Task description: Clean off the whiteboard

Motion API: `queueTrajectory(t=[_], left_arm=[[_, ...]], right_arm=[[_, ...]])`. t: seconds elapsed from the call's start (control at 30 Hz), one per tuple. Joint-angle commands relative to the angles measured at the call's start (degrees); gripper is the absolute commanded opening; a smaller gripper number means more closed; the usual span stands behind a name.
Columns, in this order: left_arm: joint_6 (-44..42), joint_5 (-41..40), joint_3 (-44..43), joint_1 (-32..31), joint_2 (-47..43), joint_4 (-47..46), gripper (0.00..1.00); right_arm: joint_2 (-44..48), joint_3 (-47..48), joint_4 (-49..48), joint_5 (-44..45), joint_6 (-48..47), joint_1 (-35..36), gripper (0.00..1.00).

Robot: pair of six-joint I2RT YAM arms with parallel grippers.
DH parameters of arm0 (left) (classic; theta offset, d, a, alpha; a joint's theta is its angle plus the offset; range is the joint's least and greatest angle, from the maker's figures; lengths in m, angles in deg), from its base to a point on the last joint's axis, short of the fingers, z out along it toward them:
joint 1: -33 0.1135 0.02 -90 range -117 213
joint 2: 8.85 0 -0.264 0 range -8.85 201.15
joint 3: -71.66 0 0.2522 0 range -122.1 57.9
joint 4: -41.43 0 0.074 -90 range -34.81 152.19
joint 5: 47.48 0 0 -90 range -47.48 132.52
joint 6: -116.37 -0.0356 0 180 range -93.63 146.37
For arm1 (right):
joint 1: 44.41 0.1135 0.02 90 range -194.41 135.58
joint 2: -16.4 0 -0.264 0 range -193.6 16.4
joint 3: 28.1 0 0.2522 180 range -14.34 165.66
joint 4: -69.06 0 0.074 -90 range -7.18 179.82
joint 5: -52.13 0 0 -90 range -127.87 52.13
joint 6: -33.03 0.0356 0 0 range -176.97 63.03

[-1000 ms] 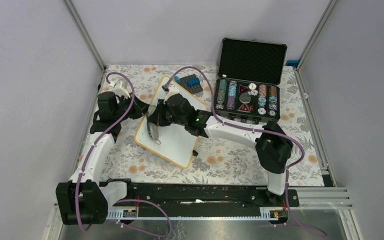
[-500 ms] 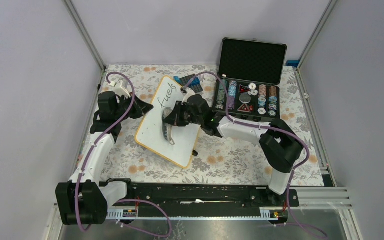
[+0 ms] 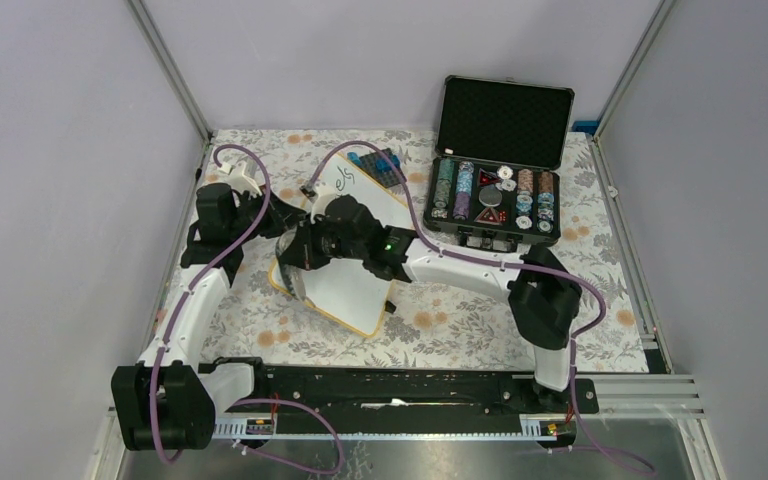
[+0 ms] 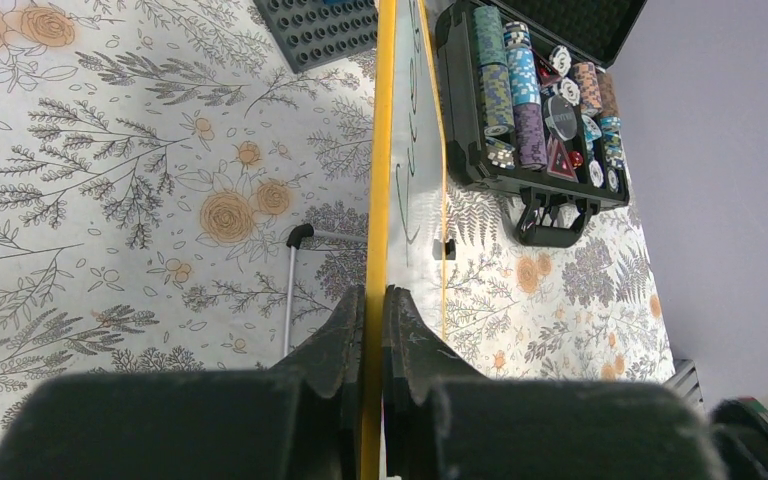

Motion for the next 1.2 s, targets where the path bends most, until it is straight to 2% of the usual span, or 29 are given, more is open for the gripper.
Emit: queueTrajectory(t=[0.0, 0.13, 0.27, 0.5, 0.63, 0.73, 1.03, 1.17], left_arm=[[0.0, 3.2, -0.5, -2.1, -2.0, -2.5, 0.00], [0.1, 3.3, -0.5, -2.2, -2.1, -2.4, 0.00], [0.1, 3.4, -0.6, -2.2, -2.0, -2.4, 0.00], [0.0, 2.9, -0.4, -2.2, -2.0, -2.4, 0.00], [0.0, 2.7, -0.4, -2.2, -1.8, -2.4, 0.00], [0.0, 2.6, -0.4, -2.2, -1.7, -2.4, 0.00], [0.0, 2.7, -0.4, -2.3, -1.5, -2.4, 0.00], [-0.1, 2.6, -0.3, -2.3, -1.6, -2.4, 0.00]], right_arm=[[0.2, -9.7, -4.7, -4.1, 3.6, -3.2, 0.00], [2.8, -19.4, -7.2, -3.4, 5.8, -9.8, 0.00], [3.3, -20.8, -5.1, -2.6, 4.4, -11.1, 0.00], [2.1, -8.4, 2.6, 0.6, -3.8, -3.7, 0.00], [-0.2, -1.1, 4.1, -1.3, -6.1, 2.7, 0.00], [-2.1, 2.4, 4.3, -3.5, -6.4, 4.6, 0.00], [-2.5, 1.1, 3.1, -7.7, -8.2, 5.6, 0.00], [-1.4, -2.9, 3.1, -5.2, -8.7, 5.5, 0.00]])
